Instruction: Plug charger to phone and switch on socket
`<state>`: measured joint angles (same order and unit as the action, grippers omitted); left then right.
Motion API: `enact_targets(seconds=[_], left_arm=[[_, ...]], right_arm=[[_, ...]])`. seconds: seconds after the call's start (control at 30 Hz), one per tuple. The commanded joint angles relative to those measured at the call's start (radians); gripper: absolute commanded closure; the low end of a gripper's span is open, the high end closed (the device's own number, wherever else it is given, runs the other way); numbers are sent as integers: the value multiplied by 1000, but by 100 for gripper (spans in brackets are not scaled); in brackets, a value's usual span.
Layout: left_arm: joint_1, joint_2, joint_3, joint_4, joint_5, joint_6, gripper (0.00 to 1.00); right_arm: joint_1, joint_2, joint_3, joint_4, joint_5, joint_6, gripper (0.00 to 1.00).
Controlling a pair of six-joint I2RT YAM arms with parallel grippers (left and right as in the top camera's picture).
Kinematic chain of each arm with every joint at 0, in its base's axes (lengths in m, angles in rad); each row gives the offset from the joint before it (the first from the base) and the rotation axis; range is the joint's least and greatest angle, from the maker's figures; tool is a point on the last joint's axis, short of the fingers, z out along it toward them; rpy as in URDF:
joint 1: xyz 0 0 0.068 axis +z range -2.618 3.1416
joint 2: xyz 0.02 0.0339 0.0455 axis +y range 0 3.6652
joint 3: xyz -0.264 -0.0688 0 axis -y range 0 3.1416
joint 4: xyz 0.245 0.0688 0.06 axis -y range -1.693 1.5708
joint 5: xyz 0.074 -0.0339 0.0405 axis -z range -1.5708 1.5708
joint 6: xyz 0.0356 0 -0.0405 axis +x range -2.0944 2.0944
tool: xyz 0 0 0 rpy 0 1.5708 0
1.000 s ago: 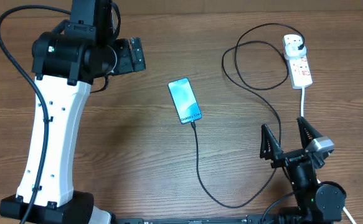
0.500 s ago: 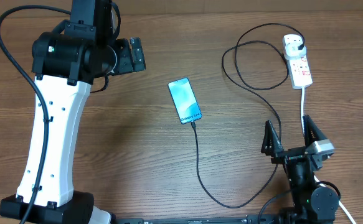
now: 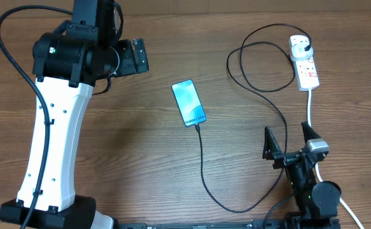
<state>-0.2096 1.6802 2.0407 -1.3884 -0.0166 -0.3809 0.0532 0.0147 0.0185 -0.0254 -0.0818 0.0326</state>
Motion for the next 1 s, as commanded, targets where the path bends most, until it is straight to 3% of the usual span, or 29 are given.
enact_targets(seconds=[0.0,0.27,0.97], left_arm=[[-8,2,3,1,-10,22,0],[-8,2,3,1,-10,22,0],[-8,2,3,1,-10,22,0]], right_arm=[[5,-13,-11,-59,-3,-15,0],[5,-12,-11,-56,0,-116,0],[4,-12,-10,-55,10,-109,0]])
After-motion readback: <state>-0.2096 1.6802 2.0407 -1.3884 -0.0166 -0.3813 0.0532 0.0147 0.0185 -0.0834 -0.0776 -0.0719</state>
